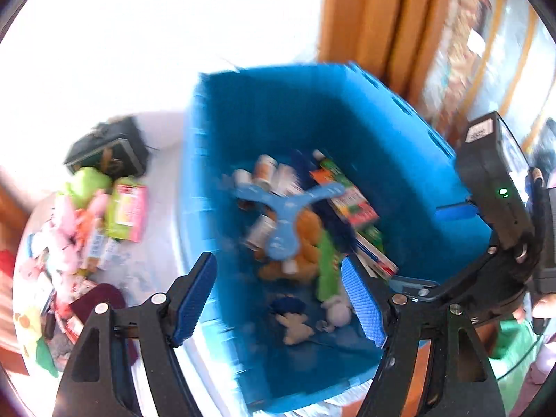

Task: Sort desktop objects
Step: 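Move both grippers back from the crate to the pile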

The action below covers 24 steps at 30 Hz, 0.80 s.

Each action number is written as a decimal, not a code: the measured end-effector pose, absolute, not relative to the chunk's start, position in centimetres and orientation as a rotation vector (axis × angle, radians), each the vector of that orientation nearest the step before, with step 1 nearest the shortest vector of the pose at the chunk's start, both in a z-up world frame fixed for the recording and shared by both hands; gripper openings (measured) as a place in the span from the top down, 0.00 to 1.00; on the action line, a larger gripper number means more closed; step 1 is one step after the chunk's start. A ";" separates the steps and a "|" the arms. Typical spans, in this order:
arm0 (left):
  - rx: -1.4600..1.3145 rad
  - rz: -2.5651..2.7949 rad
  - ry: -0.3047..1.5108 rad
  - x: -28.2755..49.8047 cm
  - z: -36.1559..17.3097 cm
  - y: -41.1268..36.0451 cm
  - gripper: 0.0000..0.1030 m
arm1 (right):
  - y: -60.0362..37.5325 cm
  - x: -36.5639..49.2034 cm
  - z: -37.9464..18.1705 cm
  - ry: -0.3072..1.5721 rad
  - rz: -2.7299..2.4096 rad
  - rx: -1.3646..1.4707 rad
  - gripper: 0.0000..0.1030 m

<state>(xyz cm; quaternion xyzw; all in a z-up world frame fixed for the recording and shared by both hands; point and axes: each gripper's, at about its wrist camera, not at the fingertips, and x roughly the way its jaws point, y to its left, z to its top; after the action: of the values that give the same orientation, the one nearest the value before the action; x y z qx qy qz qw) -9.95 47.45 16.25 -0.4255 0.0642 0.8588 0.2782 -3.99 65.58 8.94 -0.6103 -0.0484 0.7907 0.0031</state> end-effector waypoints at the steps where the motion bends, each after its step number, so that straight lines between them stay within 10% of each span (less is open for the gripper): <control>1: -1.117 2.354 0.162 -9.8 16.3 46.1 0.28 | 64.7 -4.2 9.5 -0.157 2.509 -1.893 0.00; 24: -1.099 2.735 -0.134 -9.8 2.9 6.5 0.28 | 35.7 -13.2 11.0 0.039 3.058 -1.677 0.00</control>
<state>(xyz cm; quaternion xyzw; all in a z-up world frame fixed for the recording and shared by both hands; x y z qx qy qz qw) -9.76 6.49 2.89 -0.3707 -0.0451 0.9228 0.0952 -13.19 35.72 11.04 -0.4735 0.0110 0.8637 -0.1724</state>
